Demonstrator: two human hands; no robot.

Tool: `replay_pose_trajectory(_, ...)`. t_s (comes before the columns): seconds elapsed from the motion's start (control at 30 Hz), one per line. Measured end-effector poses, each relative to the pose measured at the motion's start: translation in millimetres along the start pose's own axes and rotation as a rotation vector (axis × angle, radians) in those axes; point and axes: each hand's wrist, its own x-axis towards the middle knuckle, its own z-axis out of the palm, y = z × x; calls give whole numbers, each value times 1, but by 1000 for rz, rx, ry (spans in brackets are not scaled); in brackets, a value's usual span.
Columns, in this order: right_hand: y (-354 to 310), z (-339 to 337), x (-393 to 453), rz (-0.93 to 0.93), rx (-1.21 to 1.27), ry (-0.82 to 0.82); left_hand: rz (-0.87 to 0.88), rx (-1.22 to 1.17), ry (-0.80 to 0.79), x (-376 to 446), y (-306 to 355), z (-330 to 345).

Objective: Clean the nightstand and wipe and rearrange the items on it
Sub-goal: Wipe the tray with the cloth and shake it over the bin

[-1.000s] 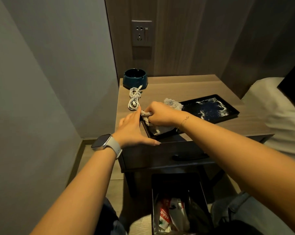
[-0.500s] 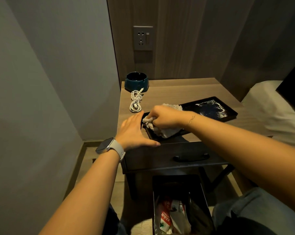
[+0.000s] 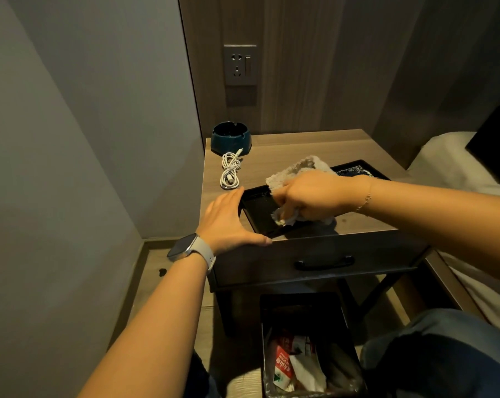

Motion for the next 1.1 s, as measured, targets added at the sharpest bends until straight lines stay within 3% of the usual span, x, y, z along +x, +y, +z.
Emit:
replay_pose_trajectory(0.17, 44, 29, -49, 345, -23, -54, -27, -15, -5, -5, 1, 1)
replay_pose_trajectory(0.23, 48, 28, -59, 518, 127, 32, -47, 9, -39, -14, 4, 5)
replay_pose_trajectory(0.3, 35, 18, -58, 637, 307, 217, -87, -48, -120, -18, 7, 5)
replay_pose_trajectory(0.37, 4, 5, -46, 644, 382, 340, -168, -315, -191, -13, 10, 1)
replay_pose_trajectory(0.47, -47, 0, -11, 637, 451, 415, -329, -818, 7, 2, 18, 1)
replay_pose_trajectory(0.5, -59, 3, 3, 640, 474, 423, -362, -799, 114, 2, 21, 6)
replay_pose_trajectory(0.6, -78, 18, 34, 678, 514, 404, -398, -275, 351, 3, 29, 23)
replay_pose_trajectory(0.67, -78, 27, 41, 717, 529, 417, -377, -128, 447, 3, 33, 31)
replay_pose_trajectory(0.83, -53, 40, 23, 728, 476, 417, -364, -50, 430, 10, 36, 34)
replay_pose_trajectory(0.97, 3, 56, -11, 851, 382, 298, -337, -104, 439, 12, 39, 34)
replay_pose_trajectory(1.1, 24, 58, -21, 953, 383, 328, -312, -143, 453, 9, 38, 35)
